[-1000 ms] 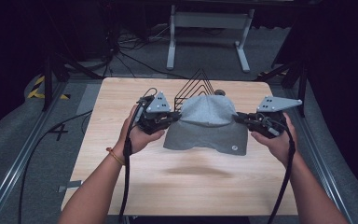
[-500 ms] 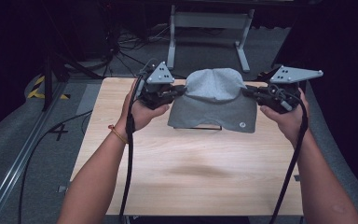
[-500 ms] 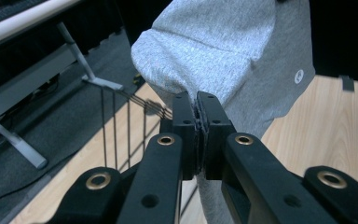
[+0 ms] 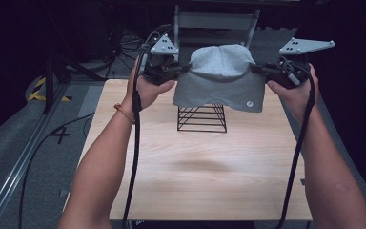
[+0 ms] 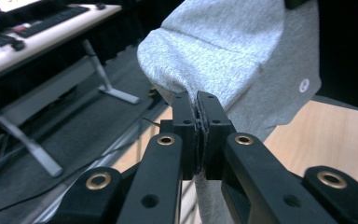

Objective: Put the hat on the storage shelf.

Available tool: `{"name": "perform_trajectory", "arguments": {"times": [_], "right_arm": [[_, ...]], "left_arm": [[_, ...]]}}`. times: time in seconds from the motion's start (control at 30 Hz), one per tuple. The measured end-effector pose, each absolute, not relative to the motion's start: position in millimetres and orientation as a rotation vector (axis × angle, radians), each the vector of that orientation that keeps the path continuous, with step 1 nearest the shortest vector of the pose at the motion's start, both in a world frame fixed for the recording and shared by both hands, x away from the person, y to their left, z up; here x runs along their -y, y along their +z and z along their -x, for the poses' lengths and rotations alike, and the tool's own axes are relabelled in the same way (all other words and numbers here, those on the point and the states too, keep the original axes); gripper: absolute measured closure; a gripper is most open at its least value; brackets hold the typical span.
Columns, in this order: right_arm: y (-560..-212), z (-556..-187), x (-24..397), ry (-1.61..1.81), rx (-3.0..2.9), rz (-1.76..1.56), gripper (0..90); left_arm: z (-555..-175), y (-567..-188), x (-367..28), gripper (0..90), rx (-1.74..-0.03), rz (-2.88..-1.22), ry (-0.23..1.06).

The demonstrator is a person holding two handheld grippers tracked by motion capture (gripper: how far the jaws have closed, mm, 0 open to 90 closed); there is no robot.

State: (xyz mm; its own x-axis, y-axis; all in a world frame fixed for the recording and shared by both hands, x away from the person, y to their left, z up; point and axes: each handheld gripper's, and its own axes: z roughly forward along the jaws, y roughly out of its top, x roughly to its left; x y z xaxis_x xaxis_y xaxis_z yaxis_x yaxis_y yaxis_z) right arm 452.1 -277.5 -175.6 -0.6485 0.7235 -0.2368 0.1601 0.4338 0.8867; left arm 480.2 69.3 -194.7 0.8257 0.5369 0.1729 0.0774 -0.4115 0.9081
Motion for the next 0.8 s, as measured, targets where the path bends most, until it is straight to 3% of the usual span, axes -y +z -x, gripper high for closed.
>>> {"name": "perform_trajectory", "arguments": {"times": [0.8], "right_arm": [[-199,-517,263,1.208,-2.086,-0.799,85.6]], "left_arm": [[-539,-219,-73,87.5,-0.596,-1.945,0.548]]}}
